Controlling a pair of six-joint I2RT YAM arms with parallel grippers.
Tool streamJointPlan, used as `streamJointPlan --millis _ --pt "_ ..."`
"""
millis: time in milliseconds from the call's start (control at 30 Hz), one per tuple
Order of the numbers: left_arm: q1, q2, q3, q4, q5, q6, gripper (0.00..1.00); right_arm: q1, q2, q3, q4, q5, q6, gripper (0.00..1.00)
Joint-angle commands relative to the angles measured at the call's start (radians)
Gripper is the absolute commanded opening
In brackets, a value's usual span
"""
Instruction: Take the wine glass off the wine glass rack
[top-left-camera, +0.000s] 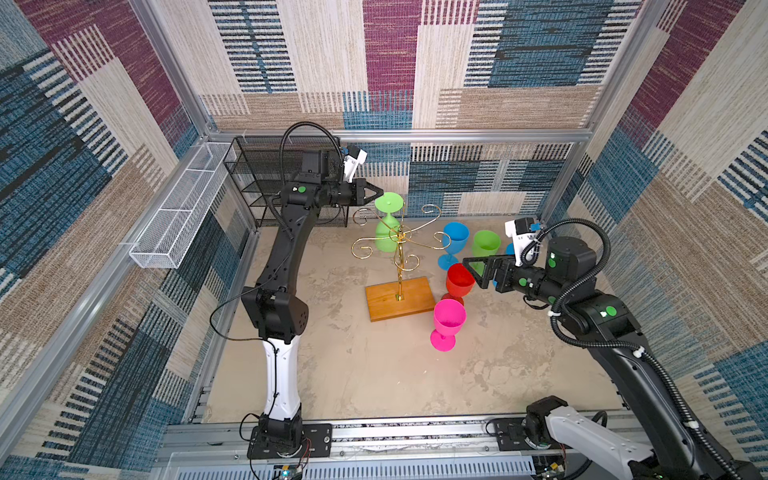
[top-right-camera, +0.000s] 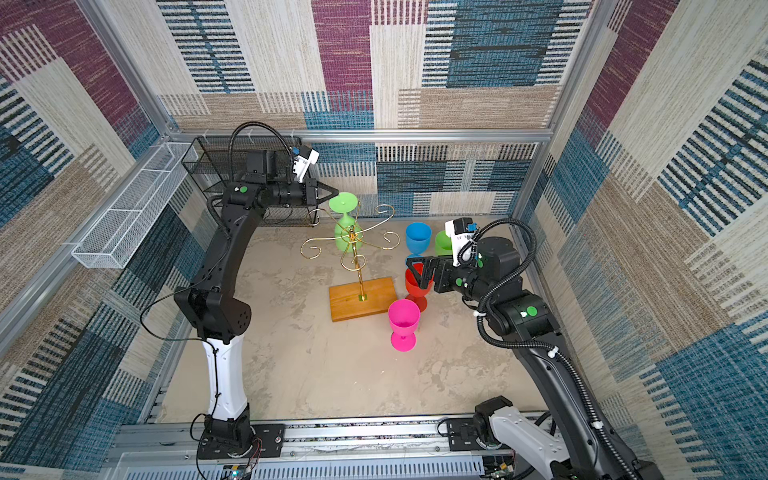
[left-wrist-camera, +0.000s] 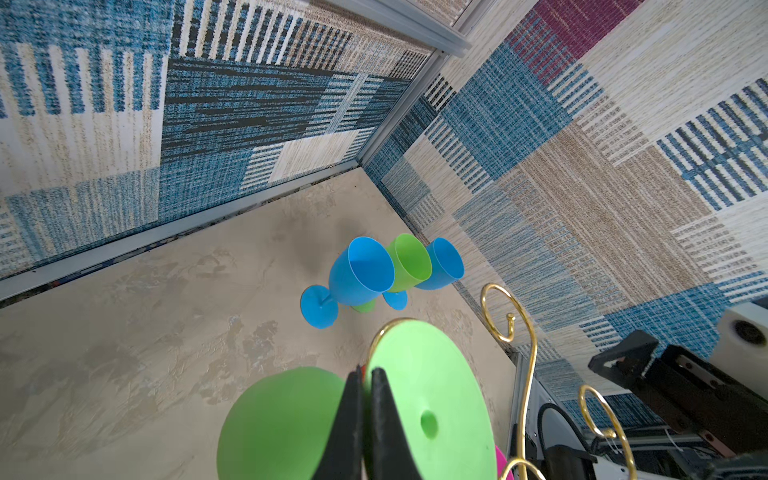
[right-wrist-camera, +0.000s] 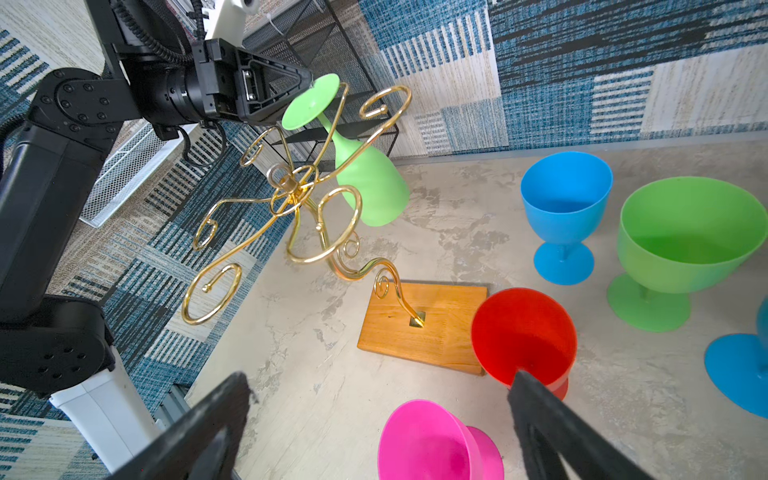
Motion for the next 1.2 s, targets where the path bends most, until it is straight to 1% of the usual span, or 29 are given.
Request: streamJointPlan --millis 0,333,800,1167 --pt "0.002 -0.004 0.002 -0.025 0.020 -0.018 0.00 0.000 -0.007 0.001 0.026 0.014 -0.005 0.99" --pt "0.016 -0.019 -0.002 0.017 0.063 -0.071 0.00 0.001 -0.005 0.000 0.031 0.018 -0.002 0.99" --pt "0.025 -0.043 -0.056 0.185 0.168 -0.226 0.00 0.000 -0.009 -0.003 0.031 0.022 0.000 0.99" --pt "0.031 -0.056 -0.080 0.303 0.205 -0.341 0.00 0.000 -0.011 0.000 0.032 0.022 0.000 0.99"
